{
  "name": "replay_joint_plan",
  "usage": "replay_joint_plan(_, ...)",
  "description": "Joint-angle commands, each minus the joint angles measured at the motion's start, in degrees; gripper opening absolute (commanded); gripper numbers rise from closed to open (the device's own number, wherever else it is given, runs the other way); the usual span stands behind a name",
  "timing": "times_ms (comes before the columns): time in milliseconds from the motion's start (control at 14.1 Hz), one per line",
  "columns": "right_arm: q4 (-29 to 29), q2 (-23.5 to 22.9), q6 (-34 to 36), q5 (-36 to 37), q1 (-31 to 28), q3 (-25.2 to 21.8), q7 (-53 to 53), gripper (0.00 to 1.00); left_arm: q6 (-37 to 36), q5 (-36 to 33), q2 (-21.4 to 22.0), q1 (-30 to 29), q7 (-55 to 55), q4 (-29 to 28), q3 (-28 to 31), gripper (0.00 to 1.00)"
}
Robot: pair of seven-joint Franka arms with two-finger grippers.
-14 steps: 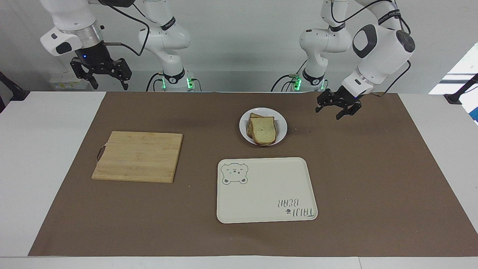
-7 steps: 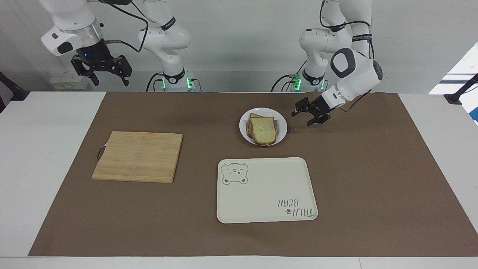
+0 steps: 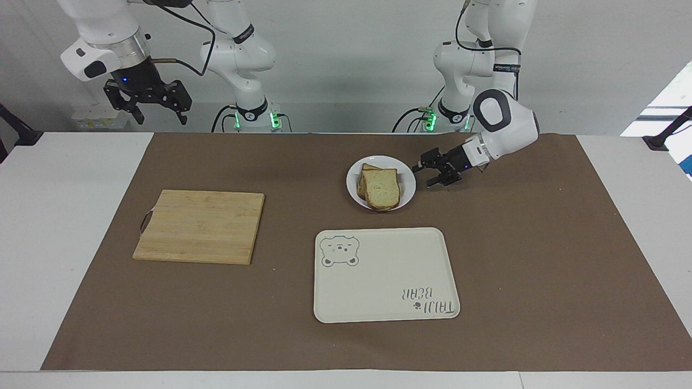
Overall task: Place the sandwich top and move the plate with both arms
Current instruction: 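Reach the left gripper to the rim of the white plate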
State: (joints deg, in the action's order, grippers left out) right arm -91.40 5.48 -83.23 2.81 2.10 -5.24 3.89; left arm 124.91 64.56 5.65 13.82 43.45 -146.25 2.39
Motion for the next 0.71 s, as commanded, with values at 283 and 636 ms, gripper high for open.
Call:
replay_joint_plan(283,-0.1,0.2,-0.8,-1.8,-0.4,-0.1,1.4,1.00,0.5,12.6,-3.3,0.7,12.4,-4.2,0.2,0.59)
replay_joint_plan(636,0.1,0.1,-0.9,-3.6,-0.9,-0.3,1.0,1.00,-1.6,18.6,-3.2,0.6,17.4,-6.6,0.2,0.43)
